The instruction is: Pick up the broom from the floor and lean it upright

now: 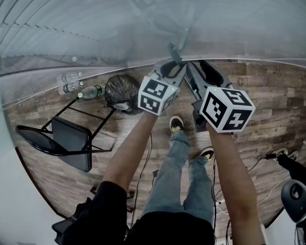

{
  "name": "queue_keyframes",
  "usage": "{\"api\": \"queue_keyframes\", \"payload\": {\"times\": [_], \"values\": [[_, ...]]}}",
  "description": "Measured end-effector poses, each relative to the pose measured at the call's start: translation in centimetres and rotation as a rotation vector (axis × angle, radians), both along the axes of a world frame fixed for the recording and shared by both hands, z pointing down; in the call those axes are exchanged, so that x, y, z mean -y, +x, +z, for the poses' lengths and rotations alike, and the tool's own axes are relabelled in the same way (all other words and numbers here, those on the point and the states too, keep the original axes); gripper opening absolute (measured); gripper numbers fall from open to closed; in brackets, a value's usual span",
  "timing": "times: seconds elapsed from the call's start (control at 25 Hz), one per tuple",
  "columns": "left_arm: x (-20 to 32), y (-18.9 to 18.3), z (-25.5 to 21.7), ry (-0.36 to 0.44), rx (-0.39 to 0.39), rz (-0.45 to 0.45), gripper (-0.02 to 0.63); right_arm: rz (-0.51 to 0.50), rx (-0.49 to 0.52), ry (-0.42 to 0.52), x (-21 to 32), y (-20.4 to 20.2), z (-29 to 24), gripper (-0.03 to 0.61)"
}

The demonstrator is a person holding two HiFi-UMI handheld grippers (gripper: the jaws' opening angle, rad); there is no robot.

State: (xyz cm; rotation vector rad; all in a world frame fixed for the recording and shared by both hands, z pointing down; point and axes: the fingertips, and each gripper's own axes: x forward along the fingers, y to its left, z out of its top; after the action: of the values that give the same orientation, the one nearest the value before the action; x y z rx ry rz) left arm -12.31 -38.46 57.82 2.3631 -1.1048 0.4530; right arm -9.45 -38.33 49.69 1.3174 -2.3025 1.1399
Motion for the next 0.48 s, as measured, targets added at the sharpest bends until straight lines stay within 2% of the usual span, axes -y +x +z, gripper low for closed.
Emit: {"api": "queue_keyframes", "payload": {"times": [0.2, 0.48], "values": [[-1.2, 1.0, -0.1, -0.048, -0.038, 0.072, 0.098, 0.016, 0.011, -0.008, -0.4, 0.8, 0.1, 0.172], [-2.3, 3.0, -0.1, -0.096, -0.115, 0.236, 0.098, 0.027, 0.007, -0.011, -0.8, 1.7, 0.2, 0.172]]}}
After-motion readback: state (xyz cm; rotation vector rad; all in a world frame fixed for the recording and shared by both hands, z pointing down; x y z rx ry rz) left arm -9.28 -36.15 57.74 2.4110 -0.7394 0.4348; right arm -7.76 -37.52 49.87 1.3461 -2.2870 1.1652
